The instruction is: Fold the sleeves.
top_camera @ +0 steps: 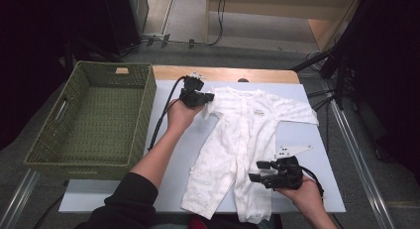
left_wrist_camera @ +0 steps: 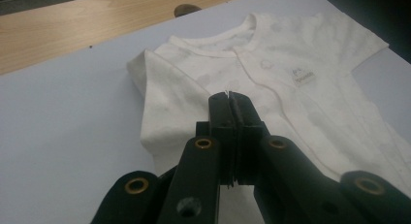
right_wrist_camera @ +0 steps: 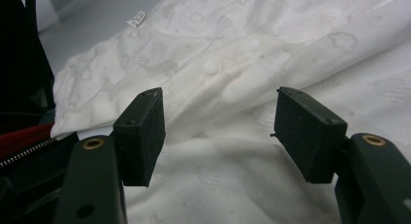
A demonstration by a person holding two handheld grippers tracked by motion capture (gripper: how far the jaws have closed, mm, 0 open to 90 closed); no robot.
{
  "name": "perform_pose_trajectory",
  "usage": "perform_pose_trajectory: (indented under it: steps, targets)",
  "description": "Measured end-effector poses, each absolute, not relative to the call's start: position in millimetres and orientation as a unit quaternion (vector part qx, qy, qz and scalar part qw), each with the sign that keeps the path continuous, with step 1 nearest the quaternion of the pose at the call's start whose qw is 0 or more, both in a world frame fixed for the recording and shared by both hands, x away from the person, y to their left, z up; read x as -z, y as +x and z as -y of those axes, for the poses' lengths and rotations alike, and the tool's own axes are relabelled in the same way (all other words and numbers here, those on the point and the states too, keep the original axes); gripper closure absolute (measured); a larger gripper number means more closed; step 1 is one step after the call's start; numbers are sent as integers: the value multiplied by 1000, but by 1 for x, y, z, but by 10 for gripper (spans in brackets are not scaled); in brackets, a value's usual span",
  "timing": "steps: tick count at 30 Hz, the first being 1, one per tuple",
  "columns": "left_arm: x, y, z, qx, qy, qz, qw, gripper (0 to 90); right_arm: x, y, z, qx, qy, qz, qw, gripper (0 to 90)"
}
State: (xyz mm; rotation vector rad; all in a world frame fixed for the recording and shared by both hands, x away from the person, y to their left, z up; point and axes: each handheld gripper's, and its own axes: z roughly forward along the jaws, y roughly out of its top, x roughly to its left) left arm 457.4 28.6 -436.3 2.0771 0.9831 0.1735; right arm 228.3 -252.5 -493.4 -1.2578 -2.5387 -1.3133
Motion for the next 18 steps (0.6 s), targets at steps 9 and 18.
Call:
perform_pose_trajectory:
  steps: [9,18]
  targets:
    - [442,458,-9,-61,833,-378,399,897,493,228,253,422,-404,811,11,338]
    - [455,462,6,-46,837,-373,398,895,493,228,253,424,-403,811,12,338]
